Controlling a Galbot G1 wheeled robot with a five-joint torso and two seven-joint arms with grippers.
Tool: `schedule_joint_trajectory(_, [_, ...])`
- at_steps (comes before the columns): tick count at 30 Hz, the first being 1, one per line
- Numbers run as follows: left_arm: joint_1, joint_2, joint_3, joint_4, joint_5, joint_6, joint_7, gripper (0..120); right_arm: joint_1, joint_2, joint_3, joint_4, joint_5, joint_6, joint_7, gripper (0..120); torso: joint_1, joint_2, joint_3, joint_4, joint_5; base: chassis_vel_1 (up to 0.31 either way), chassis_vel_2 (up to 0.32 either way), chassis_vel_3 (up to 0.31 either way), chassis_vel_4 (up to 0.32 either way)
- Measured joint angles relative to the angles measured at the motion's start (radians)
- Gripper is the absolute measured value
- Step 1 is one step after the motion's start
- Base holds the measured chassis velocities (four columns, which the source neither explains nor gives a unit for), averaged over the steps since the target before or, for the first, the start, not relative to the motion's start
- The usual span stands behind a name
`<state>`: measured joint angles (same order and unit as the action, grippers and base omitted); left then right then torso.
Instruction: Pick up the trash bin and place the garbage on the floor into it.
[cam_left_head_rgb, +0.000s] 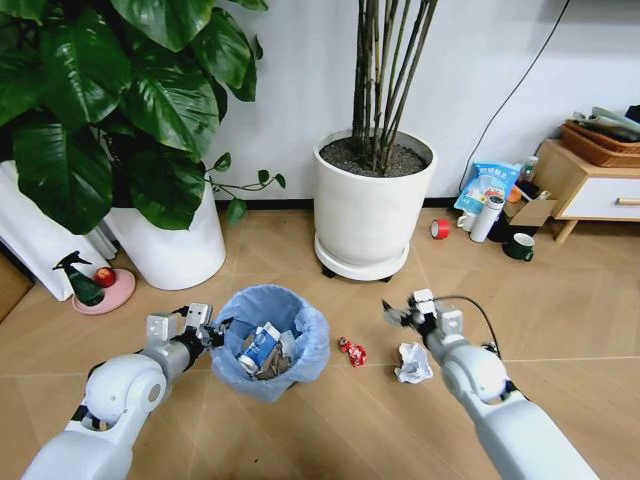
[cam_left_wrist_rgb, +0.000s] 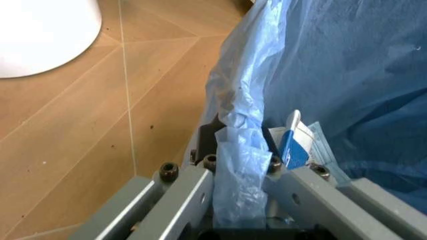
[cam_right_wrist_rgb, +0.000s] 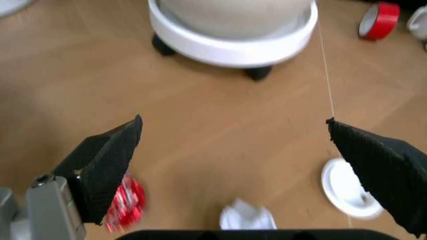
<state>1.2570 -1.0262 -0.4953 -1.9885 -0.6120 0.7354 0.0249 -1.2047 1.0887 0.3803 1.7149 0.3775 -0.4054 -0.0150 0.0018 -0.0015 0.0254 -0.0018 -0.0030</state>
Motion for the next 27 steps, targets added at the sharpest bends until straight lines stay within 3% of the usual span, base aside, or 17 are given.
schedule_joint_trajectory(2, [-0.004, -0.005, 0.0, 0.0, 0.002, 0.0, 0.002, 0, -0.043, -0.022, 0.066, -0.019, -0.016, 0.006, -0.1, 100, 0.0, 0.0, 0.0, -0.0003, 0.0001, 0.0, 0.0, 0.0, 0.0])
schedule_joint_trajectory(9, [-0.001, -0.009, 0.014, -0.003, 0.012, 0.0, 0.006, 0, -0.093, -0.045, 0.153, -0.1, -0.06, 0.015, -0.249, 100, 0.0, 0.0, 0.0, -0.0006, 0.0002, 0.0, 0.0, 0.0, 0.0])
schedule_joint_trajectory(18, [0.01, 0.0, 0.017, -0.016, 0.012, 0.0, 0.009, 0, -0.044, -0.037, 0.168, -0.303, -0.222, 0.123, -0.499, 100, 0.0, 0.0, 0.0, -0.0005, -0.0001, 0.0, 0.0, 0.0, 0.0])
schedule_joint_trajectory(27, [0.023, 0.008, 0.017, -0.03, 0.012, 0.0, 0.011, 0, 0.063, 0.009, 0.117, -0.446, -0.266, 0.158, -0.521, 100, 0.0, 0.0, 0.0, -0.0003, -0.0002, 0.0, 0.0, 0.0, 0.0])
